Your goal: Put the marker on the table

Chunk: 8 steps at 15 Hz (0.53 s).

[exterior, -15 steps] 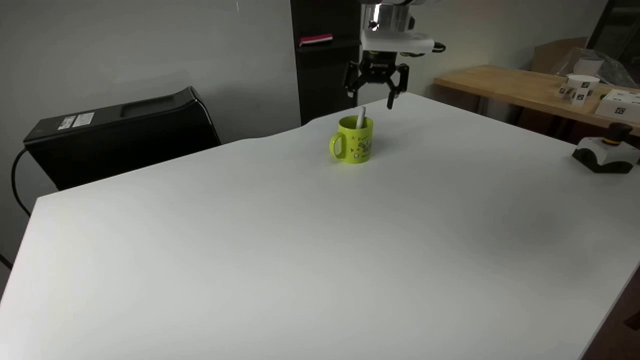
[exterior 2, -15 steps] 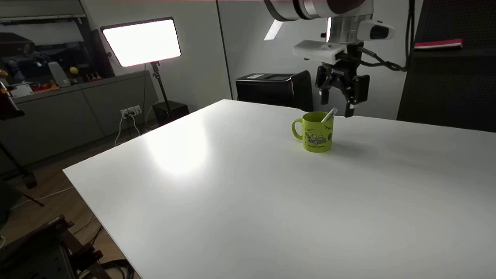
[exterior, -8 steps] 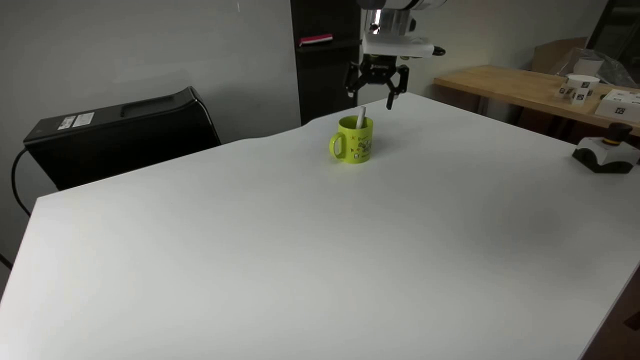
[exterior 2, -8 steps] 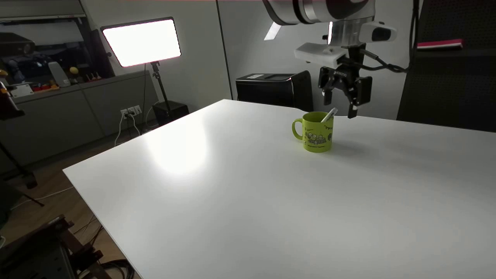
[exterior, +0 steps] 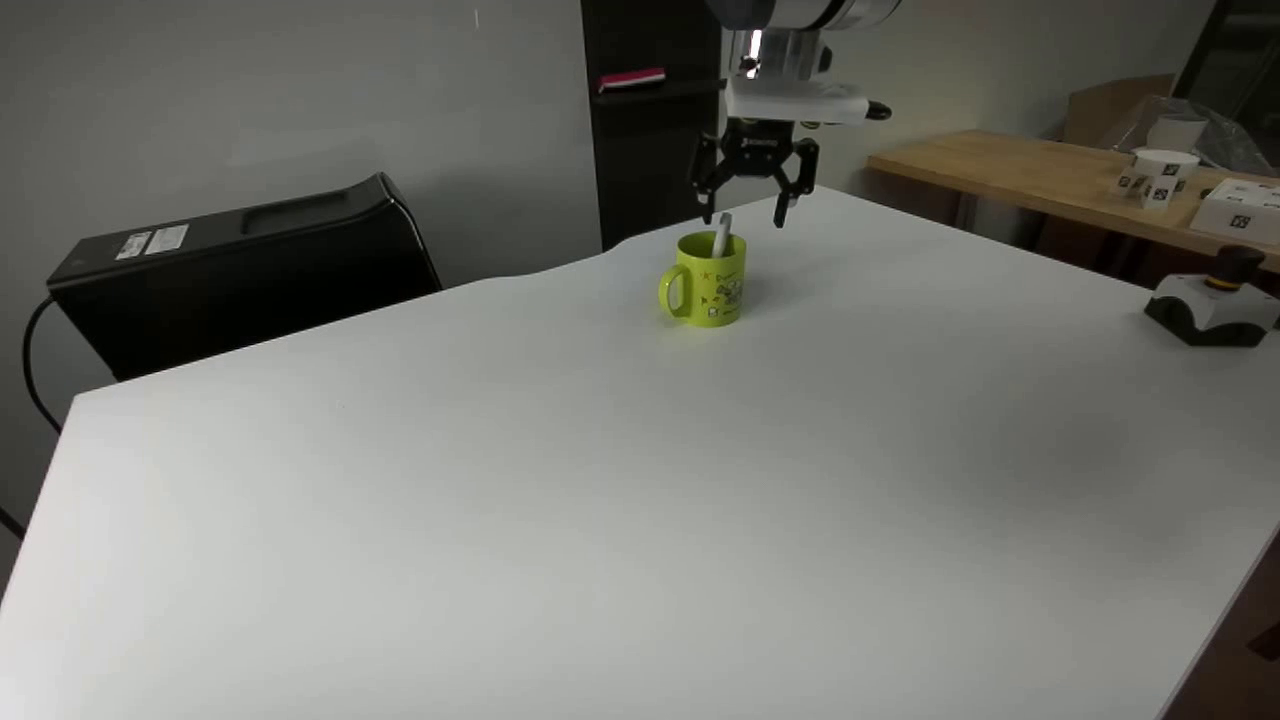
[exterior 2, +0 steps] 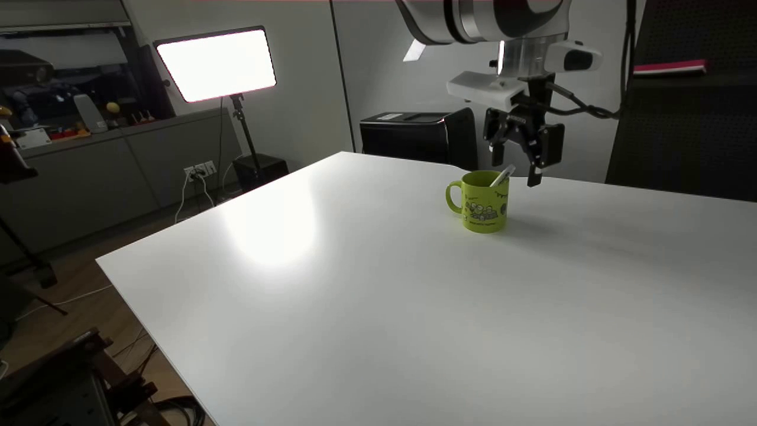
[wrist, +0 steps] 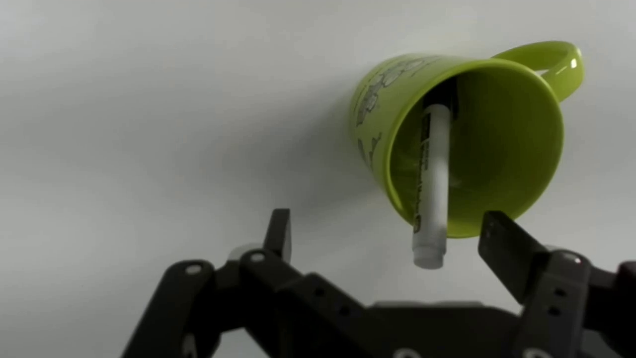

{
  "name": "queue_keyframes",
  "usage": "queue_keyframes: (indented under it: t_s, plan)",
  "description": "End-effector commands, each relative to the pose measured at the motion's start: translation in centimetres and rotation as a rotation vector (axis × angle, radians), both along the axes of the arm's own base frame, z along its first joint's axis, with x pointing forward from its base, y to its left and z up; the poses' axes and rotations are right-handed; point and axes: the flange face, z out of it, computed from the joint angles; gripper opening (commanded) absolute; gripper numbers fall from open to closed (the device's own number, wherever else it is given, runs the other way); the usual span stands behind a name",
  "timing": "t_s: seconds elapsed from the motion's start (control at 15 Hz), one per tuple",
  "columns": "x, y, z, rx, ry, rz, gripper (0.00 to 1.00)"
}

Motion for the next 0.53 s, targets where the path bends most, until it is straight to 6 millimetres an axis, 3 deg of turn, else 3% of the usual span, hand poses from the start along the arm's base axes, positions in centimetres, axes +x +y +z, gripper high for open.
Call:
queue_keyframes:
  t_s: [0.0,0.47]
  plan:
    - [-0.40,0.03,0.55,0.002,-0.004,-0.015,0.67]
    - [-0.53,0.29,0.52,-0.001,-0.006,-0.005,0.19]
